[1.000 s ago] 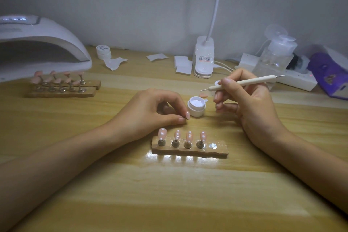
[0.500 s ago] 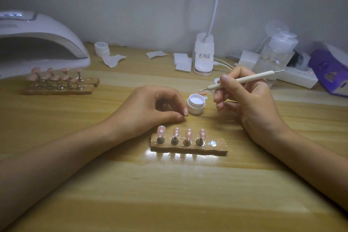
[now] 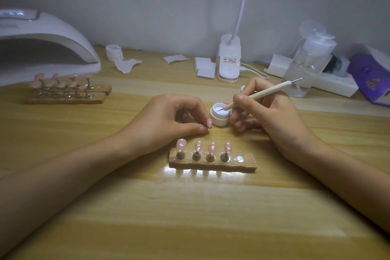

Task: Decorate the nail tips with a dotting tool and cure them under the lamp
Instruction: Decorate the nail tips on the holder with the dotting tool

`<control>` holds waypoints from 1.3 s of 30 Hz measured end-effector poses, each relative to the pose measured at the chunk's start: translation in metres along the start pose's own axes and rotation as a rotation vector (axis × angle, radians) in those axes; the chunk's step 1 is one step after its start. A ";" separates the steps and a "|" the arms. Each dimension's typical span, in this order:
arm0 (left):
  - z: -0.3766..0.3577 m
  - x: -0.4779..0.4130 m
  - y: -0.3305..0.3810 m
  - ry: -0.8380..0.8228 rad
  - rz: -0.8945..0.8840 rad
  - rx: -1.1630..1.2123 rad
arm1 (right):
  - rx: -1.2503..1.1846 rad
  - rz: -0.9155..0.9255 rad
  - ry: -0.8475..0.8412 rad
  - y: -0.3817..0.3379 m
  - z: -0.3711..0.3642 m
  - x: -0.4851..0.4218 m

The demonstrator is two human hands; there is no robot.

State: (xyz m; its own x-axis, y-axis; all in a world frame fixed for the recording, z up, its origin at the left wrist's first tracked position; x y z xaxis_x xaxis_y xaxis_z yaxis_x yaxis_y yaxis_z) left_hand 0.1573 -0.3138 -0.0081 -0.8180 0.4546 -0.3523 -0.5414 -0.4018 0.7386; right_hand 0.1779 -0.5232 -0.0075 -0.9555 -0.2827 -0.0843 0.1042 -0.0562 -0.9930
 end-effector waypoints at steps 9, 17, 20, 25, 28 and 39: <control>0.000 0.000 0.000 -0.001 -0.010 0.005 | 0.018 -0.008 -0.006 0.001 0.000 0.000; -0.001 -0.001 -0.002 -0.002 -0.021 0.011 | 0.025 -0.013 -0.014 0.000 0.000 0.000; -0.001 -0.001 -0.002 -0.004 -0.017 0.008 | 0.004 -0.015 -0.011 -0.001 0.000 0.000; 0.000 -0.001 -0.002 0.002 -0.012 -0.010 | -0.073 -0.016 0.011 -0.003 0.001 0.000; -0.001 -0.001 -0.002 0.007 -0.012 -0.014 | -0.107 -0.005 0.033 -0.004 0.002 0.000; -0.001 0.000 -0.002 0.010 -0.019 -0.013 | -0.202 0.023 0.081 -0.005 0.003 0.000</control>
State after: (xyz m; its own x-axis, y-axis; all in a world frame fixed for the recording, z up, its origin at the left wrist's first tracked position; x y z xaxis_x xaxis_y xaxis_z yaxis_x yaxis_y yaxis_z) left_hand 0.1581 -0.3138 -0.0098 -0.8093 0.4544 -0.3722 -0.5595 -0.4036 0.7239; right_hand 0.1782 -0.5259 -0.0026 -0.9734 -0.2032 -0.1055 0.0766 0.1449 -0.9865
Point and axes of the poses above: each hand's wrist, its own x-axis away from the middle knuckle, its own z-axis out of the back of the hand, y = z × x, the point moved 1 cm from there along -x, towards the middle knuckle, and after that the axes turned 9 degrees about -z, right-handed, at the moved point
